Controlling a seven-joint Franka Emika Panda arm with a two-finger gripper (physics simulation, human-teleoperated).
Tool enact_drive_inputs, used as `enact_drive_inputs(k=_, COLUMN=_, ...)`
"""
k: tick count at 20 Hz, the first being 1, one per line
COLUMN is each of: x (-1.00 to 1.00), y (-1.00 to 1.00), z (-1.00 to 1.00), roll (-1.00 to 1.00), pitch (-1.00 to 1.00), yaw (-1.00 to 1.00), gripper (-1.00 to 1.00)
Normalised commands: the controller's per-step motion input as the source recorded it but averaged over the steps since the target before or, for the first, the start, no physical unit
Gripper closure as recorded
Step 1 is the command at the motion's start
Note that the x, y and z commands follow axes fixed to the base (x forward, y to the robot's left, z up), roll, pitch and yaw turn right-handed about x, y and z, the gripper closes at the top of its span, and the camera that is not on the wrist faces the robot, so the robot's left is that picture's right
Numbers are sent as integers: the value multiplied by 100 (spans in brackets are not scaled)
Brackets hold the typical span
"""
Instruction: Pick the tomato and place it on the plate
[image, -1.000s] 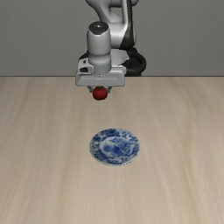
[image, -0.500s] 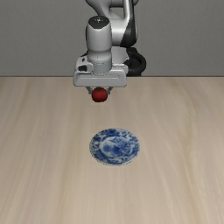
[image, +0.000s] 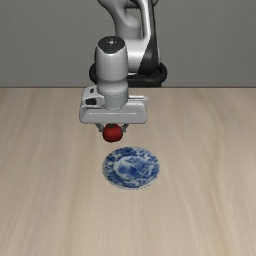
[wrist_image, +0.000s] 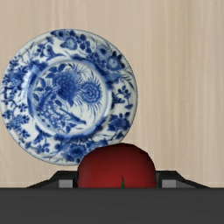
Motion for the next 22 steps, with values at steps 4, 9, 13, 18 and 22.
enact_drive_inputs(k=4, x=100, y=0, z=0, roll=0, pitch=0, yaw=0, gripper=100)
enact_drive_inputs(k=9, x=60, y=40, z=0, roll=0, pitch=0, yaw=0, gripper=100)
enact_drive_inputs(k=13, x=0, y=75, z=0, roll=0, pitch=0, yaw=0, gripper=-100)
enact_drive_inputs(k=18, x=0, y=0, z=0, roll=0, pitch=0, yaw=0, gripper=-100)
enact_drive_inputs(k=22, x=0, y=0, z=0, roll=0, pitch=0, yaw=0, gripper=-100)
